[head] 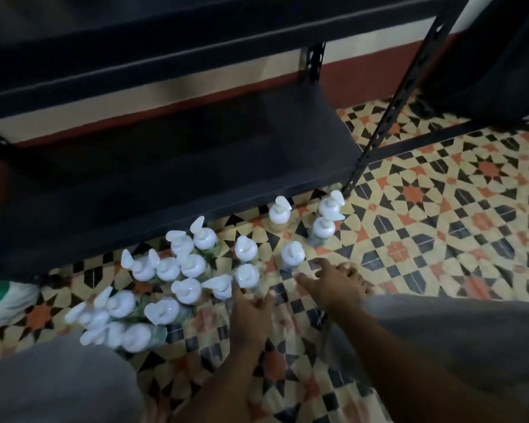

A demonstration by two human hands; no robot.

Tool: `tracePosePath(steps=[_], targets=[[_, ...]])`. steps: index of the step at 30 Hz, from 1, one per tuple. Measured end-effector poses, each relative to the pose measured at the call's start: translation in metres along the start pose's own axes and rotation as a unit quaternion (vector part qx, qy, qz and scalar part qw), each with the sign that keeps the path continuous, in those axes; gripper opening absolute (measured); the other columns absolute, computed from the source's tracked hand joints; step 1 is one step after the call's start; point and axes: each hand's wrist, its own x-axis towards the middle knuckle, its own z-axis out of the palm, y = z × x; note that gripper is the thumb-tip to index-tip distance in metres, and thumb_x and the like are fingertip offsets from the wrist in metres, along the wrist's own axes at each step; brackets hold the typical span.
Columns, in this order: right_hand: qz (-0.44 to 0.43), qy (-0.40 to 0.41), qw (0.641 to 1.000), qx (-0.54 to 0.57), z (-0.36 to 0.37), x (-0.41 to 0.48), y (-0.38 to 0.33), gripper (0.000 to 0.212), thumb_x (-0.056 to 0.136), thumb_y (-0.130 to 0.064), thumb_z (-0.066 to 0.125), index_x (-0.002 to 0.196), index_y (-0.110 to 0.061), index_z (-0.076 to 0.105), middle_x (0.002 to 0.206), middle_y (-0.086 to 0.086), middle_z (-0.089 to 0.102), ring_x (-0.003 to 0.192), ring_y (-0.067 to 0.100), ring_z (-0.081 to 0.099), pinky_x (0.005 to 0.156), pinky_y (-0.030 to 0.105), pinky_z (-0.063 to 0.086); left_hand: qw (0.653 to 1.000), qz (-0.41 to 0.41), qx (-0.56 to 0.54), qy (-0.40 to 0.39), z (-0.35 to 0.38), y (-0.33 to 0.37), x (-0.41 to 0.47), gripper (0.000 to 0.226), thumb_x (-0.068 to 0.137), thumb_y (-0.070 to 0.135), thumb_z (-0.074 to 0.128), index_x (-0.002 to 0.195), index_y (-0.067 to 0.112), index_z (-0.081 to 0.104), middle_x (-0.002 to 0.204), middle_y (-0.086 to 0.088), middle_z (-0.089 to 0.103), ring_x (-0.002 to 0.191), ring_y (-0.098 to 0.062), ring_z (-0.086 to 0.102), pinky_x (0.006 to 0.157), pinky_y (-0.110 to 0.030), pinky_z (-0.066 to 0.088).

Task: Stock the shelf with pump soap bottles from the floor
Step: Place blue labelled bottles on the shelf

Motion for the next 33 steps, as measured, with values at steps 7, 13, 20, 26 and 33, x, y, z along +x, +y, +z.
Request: tracePosePath(steps=[7, 13, 20, 26, 33], targets=[[-0.061, -0.025, 0.994, 0.085, 0.006, 0.036, -0.026, 0.08, 0.088, -0.049, 0.071, 0.154, -0.033, 0.029, 0.145, 0.011, 0.049, 0.128, 0.035, 0.051, 0.103, 0.04, 0.042, 0.999, -0.014, 0.047, 0.017, 0.032, -0.045, 0.068, 0.105, 0.074, 0.091, 0.045, 0.111, -0.005, 0.063, 0.09, -0.025, 0.069, 0.082, -0.042, 0.067, 0.069, -0.047, 0.056], [-0.091, 0.007, 0.988, 0.122, 0.018, 0.048, -0.034, 0.07, 0.077, -0.035, 0.082, 0.139, -0.022, 0.051, 0.125, 0.011, 0.061, 0.111, 0.034, 0.06, 0.088, 0.041, 0.05, 0.994, 0.018, 0.061, 0.092, 0.027, -0.023, 0.063, 0.071, 0.088, 0.049, 0.07, 0.142, 0.007, 0.05, 0.12, -0.019, 0.07, 0.105, -0.039, 0.066, 0.076, -0.036, 0.049], [-0.11, 0.053, 0.979, 0.163, -0.006, 0.022, -0.031, 0.037, 0.077, -0.037, 0.08, 0.104, -0.018, 0.063, 0.091, -0.002, 0.064, 0.088, 0.024, 0.061, 0.075, 0.037, 0.05, 0.998, 0.024, -0.008, 0.06, 0.007, 0.001, 0.032, 0.048, 0.079, 0.043, 0.081, 0.12, 0.023, 0.065, 0.108, 0.0, 0.072, 0.1, -0.026, 0.065, 0.078, -0.03, 0.044], [-0.172, 0.07, 0.961, 0.205, -0.081, -0.035, -0.065, 0.037, 0.078, -0.037, 0.081, 0.099, -0.018, 0.058, 0.086, -0.007, 0.061, 0.086, 0.018, 0.06, 0.069, 0.028, 0.044, 0.998, 0.051, -0.002, 0.026, -0.067, 0.052, 0.012, 0.05, 0.064, 0.058, 0.082, 0.09, 0.016, 0.072, 0.076, 0.001, 0.074, 0.07, -0.017, 0.07, 0.058, -0.025, 0.053], [-0.285, 0.052, 0.919, 0.268, -0.186, -0.13, -0.143, 0.041, 0.081, -0.037, 0.079, 0.109, -0.014, 0.059, 0.106, 0.002, 0.065, 0.096, 0.017, 0.065, 0.081, 0.039, 0.055, 0.97, 0.223, -0.099, 0.004, -0.21, 0.15, -0.04, 0.038, 0.073, 0.031, 0.089, 0.105, 0.019, 0.072, 0.099, 0.003, 0.076, 0.094, -0.016, 0.073, 0.083, -0.041, 0.06]])
